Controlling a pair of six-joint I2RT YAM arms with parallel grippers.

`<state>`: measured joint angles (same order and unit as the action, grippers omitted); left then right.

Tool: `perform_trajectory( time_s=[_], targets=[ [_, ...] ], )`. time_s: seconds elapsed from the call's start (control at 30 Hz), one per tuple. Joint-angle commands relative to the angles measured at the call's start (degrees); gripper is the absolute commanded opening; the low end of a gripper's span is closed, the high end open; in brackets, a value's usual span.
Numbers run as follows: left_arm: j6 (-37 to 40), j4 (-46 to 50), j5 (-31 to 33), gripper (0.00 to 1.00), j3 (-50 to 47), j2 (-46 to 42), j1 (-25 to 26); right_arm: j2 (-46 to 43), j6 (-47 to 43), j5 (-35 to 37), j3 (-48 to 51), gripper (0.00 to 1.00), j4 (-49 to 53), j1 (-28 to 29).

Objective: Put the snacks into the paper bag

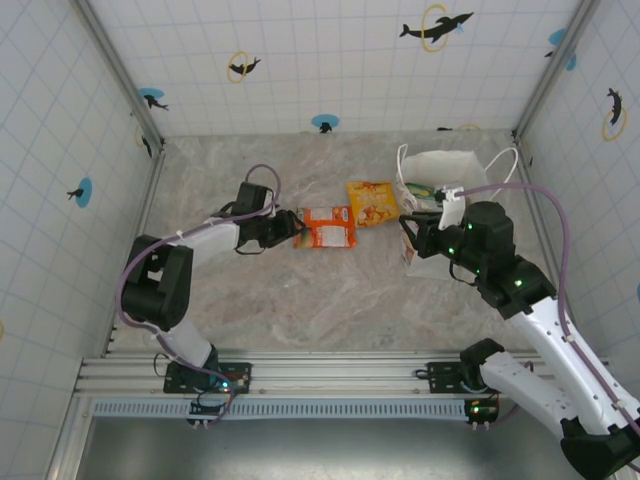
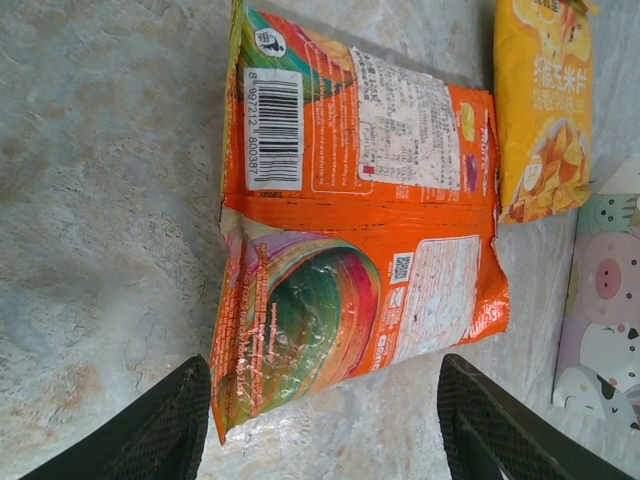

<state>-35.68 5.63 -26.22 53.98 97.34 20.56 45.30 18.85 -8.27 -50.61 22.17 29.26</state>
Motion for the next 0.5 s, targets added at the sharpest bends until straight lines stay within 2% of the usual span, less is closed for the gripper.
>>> perform_trajectory(
  time_s=[0.0,0.17,0.47],
  targets=[
    [2.5,-1.1,-2.0,0.60,-0.4,2.0,-0.7,0.1,-0.6,-0.2,0.1,0.36,-2.0,0.5],
    [3.6,-1.7,-1.8,0.55,0.1,4.6,-1.0,-0.2,-0.7,-0.3,0.7,0.36,-2.3,0.8],
    [5.2,-3.6,-3.1,0.51,1.5,9.7,-1.3,0.3,-1.2,-1.1,1.1,0.36,-2.6,1.2]
  ],
)
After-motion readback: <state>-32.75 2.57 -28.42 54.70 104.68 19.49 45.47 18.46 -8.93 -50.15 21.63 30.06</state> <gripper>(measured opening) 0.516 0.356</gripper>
